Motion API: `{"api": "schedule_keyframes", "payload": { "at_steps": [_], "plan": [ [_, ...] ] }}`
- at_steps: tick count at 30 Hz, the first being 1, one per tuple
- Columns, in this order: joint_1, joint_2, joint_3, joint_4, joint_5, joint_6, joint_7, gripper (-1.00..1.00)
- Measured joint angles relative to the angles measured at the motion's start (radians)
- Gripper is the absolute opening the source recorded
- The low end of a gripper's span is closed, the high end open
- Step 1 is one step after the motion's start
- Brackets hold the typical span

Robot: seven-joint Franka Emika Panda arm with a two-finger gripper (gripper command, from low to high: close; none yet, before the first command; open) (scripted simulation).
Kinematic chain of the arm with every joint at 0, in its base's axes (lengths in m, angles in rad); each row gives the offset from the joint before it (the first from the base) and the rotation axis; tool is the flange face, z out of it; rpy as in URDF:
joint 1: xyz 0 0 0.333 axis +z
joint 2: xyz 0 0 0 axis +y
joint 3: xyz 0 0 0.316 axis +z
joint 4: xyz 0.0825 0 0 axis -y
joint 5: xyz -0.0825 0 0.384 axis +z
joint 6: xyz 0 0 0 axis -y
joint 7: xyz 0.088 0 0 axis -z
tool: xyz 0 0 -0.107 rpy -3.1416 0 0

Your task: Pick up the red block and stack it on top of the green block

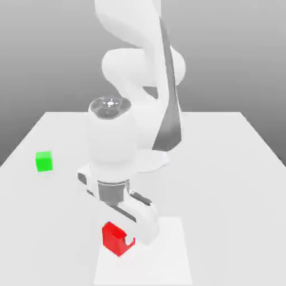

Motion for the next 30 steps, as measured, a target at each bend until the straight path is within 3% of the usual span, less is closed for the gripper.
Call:
{"api": "schedule_keyframes", "payload": {
  "at_steps": [10, 21, 30],
  "plan": [
    [-0.431, -0.163, -0.212, -0.114, -0.139, -0.044, 0.252, -1.00],
    [-0.803, -0.336, -0.466, -0.245, -0.181, -0.078, 0.456, -1.00],
    [-0.692, -0.153, -0.552, -0.249, 0.153, 0.076, 0.242, -1.00]
  ]
}}
